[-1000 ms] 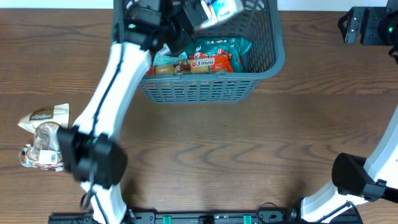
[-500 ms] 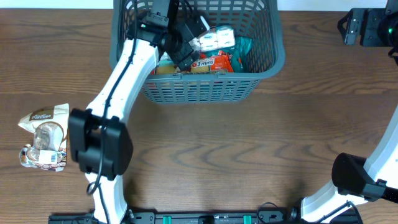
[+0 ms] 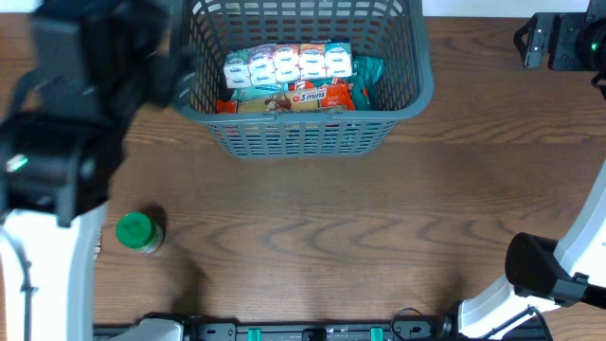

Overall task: Pack container
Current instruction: 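Carry the tissue box with the left gripper and lay it in the basket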

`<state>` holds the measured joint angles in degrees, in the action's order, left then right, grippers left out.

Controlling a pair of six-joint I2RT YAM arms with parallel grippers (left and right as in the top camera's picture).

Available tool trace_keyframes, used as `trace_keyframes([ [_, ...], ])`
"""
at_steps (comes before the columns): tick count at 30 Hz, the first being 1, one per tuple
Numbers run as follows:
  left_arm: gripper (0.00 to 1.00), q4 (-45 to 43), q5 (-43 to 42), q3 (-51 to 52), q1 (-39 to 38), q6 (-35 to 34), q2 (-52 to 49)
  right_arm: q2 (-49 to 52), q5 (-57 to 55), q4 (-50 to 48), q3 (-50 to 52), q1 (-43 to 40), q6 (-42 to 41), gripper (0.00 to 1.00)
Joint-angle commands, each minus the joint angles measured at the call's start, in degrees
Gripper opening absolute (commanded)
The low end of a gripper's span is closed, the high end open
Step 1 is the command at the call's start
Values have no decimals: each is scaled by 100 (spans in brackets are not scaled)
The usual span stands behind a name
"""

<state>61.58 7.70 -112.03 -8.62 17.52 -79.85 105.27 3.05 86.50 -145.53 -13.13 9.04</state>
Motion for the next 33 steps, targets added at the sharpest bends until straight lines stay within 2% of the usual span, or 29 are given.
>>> trace_keyframes([
  [1,99,1126,415,90,522,-2704,-2,-15,39,7,15,-31,46,99],
  [5,99,2636,503,157,914,-3950,92,-15,44,7,15,-28,42,99],
  [8,99,3158,503,369,962,-4120,190,-15,42,9,15,-28,42,99],
  [11,98,3233,503,920,962,-4430,444,-15,42,31,15,-28,39,99],
  [16,98,2747,496,2446,964,-4889,1117,-15,42,59,15,-28,15,99],
  [21,99,1998,428,4079,964,-4937,1668,-15,42,68,15,-28,17,99],
  [29,98,1040,424,5654,986,-4933,1635,-15,42,267,15,-28,-22,99],
  [33,98,525,116,6153,1257,-4778,1554,-15,39,291,15,-31,-20,99],
])
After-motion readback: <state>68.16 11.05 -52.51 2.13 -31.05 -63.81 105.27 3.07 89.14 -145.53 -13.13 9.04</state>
